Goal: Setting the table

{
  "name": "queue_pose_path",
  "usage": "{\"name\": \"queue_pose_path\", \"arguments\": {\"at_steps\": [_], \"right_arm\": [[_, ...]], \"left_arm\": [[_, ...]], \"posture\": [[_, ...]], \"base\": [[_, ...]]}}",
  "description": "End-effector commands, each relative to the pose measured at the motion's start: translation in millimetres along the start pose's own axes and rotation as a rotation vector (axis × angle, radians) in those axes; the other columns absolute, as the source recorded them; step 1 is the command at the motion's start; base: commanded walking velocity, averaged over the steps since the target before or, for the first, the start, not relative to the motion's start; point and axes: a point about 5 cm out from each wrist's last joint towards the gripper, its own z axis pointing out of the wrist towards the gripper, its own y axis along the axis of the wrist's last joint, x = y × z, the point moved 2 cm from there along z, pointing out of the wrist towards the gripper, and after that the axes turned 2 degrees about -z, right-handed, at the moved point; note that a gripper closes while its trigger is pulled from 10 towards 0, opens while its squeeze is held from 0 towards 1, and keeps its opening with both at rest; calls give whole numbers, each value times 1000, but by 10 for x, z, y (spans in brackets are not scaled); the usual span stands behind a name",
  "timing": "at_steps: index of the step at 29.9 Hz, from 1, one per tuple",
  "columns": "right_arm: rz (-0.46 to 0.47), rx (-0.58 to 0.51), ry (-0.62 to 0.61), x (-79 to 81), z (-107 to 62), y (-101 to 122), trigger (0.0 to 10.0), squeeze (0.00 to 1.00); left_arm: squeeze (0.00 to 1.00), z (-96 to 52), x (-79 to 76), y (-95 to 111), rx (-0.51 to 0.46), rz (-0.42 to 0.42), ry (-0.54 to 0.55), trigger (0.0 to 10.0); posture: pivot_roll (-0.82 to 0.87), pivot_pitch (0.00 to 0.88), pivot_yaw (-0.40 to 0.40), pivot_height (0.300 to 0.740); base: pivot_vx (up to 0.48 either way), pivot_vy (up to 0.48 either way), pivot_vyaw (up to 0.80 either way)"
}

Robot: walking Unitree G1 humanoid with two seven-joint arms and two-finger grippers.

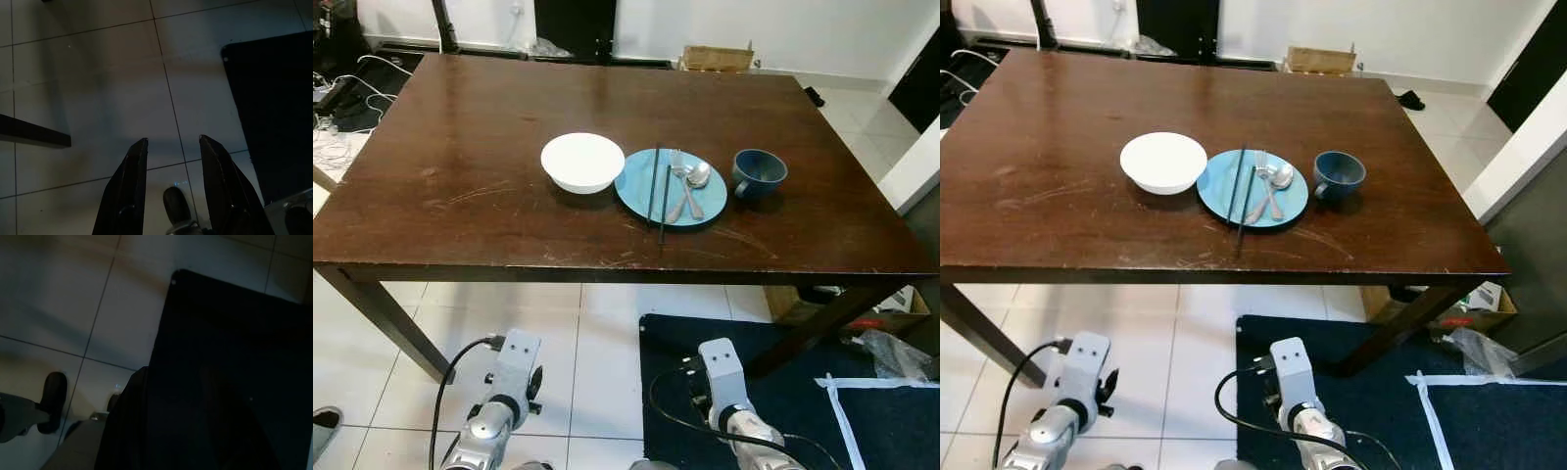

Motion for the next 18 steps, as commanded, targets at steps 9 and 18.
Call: {"name": "queue_pose_path", "arguments": {"at_steps": [9, 18], "right_arm": [[14, 41, -19, -42, -37, -118, 10000, 0], [22, 33, -26, -56, -33, -101, 10000, 0]], "left_arm": [[0, 20, -31, -10, 27, -9, 1, 10000], [0, 33, -51, 50, 0, 1, -27, 10000]], "posture": [[12, 24, -14, 740], [15, 26, -9, 740]], "base": [[0, 289, 0], [0, 0, 0]]}}
